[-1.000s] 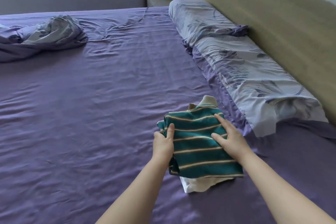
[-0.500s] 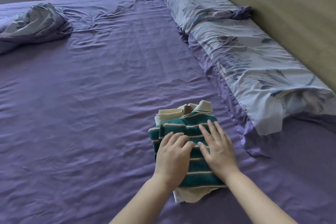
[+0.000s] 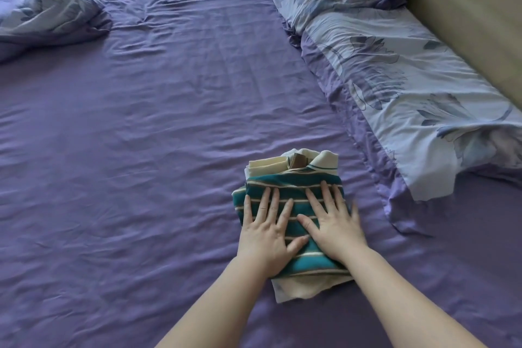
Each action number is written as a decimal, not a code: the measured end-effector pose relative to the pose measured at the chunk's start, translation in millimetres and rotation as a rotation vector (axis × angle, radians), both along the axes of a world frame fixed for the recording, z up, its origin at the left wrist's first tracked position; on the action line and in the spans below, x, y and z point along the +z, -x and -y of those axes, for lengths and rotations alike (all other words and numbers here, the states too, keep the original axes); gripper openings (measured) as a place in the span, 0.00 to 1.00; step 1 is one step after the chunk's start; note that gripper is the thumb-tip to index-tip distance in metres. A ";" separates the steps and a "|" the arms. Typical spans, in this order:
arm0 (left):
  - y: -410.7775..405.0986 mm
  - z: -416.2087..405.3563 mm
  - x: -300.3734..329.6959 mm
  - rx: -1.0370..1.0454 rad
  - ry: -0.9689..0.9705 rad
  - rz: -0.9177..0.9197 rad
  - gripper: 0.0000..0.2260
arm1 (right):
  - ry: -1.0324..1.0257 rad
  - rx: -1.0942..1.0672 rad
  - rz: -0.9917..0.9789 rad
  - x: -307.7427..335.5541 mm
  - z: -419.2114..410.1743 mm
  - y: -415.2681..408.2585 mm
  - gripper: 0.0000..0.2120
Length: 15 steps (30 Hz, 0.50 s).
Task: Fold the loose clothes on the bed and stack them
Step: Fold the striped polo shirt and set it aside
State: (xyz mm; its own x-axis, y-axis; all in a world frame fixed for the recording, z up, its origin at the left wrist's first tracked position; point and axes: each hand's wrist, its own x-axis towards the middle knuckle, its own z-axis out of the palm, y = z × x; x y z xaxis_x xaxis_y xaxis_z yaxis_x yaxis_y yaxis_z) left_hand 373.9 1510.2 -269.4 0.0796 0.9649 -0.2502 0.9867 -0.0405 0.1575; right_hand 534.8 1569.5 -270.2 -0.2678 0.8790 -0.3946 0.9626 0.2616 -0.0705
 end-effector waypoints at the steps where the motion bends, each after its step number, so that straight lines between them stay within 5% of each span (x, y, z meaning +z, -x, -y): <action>1: 0.7 2.4 3.5 -0.002 -0.006 0.010 0.38 | 0.014 -0.012 0.002 4.1 1.1 2.7 0.32; 11: 35.7 93.9 49.0 0.202 -0.061 0.175 0.29 | 0.015 -0.177 -0.004 54.8 60.0 55.2 0.31; 15: 92.1 157.9 44.4 0.386 0.222 0.114 0.29 | 0.052 -0.140 0.007 67.2 112.4 101.1 0.31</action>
State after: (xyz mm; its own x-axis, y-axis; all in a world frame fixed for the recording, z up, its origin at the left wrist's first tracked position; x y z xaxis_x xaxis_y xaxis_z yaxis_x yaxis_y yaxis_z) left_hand 281.8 1352.4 -225.0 -0.2362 0.8533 -0.4648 0.8989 0.3736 0.2291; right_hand 433.6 1457.0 -203.1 -0.1412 0.8860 -0.4417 0.9899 0.1212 -0.0733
